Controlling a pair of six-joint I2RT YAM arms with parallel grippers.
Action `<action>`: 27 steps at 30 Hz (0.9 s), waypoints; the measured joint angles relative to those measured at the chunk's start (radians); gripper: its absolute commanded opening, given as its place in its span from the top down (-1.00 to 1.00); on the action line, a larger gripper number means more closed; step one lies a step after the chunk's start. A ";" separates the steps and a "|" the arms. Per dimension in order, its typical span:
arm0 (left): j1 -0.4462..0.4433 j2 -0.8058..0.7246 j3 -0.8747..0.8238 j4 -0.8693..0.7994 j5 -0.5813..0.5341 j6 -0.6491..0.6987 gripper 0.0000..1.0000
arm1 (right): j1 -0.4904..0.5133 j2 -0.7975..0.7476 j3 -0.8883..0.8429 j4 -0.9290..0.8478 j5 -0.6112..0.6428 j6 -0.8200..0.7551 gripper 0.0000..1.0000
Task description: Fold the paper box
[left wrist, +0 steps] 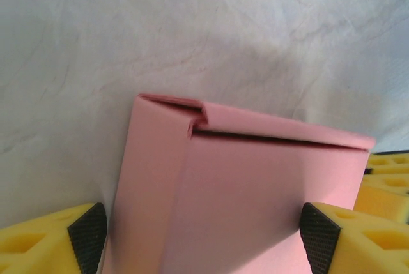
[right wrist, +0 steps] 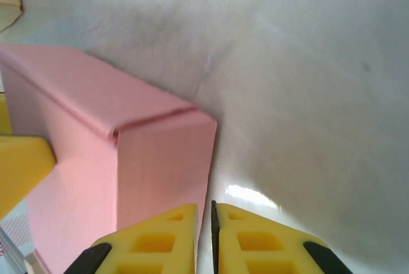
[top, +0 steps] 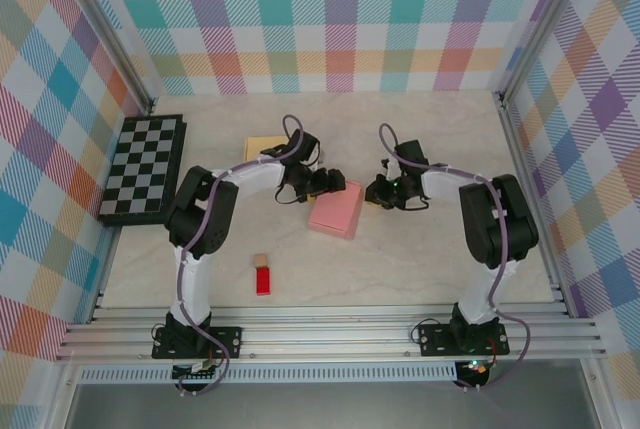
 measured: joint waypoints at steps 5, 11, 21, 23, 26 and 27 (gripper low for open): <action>0.000 -0.107 -0.101 0.011 -0.005 -0.008 -0.64 | -0.004 -0.129 -0.107 -0.013 -0.024 0.006 0.69; -0.010 -0.251 -0.286 0.086 0.010 -0.043 -0.65 | 0.032 -0.254 -0.291 0.029 -0.062 0.085 0.70; -0.077 -0.261 -0.354 0.158 -0.002 -0.089 -0.64 | 0.156 -0.243 -0.380 0.227 -0.065 0.251 0.71; -0.080 -0.261 -0.356 0.166 -0.016 -0.099 -0.64 | 0.163 -0.218 -0.380 0.269 -0.065 0.272 0.71; -0.084 -0.261 -0.365 0.174 -0.038 -0.113 -0.64 | 0.166 -0.179 -0.380 0.333 -0.066 0.289 0.72; -0.083 -0.261 -0.370 0.178 -0.045 -0.117 -0.64 | 0.166 -0.172 -0.380 0.351 -0.066 0.296 0.72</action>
